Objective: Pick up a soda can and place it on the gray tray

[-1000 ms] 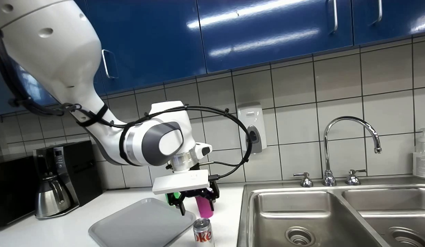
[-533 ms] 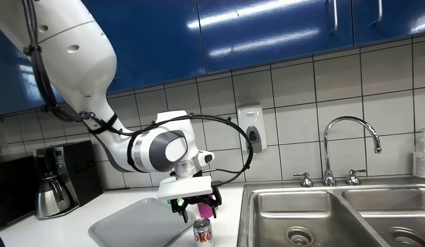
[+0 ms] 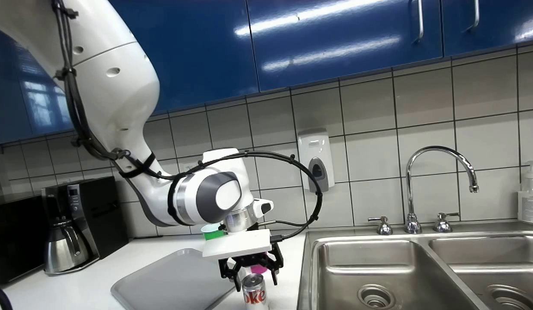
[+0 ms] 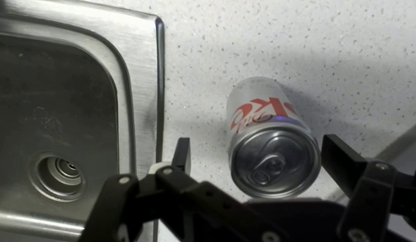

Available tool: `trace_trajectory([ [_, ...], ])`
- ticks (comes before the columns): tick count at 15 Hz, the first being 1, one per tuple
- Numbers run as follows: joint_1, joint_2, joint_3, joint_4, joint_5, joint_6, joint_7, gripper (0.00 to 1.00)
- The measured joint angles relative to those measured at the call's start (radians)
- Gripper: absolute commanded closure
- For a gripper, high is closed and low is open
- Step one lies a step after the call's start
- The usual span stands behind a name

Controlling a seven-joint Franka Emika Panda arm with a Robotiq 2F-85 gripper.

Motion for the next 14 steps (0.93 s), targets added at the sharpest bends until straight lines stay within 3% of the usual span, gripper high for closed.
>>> trace_trajectory([
  [11, -0.007, 0.080, 0.041, 0.026, -0.021, 0.005, 0.040, 0.00],
  [12, -0.007, 0.085, 0.042, 0.031, -0.021, 0.005, 0.041, 0.18],
  [14, -0.009, 0.094, 0.042, 0.038, -0.021, 0.005, 0.041, 0.35],
])
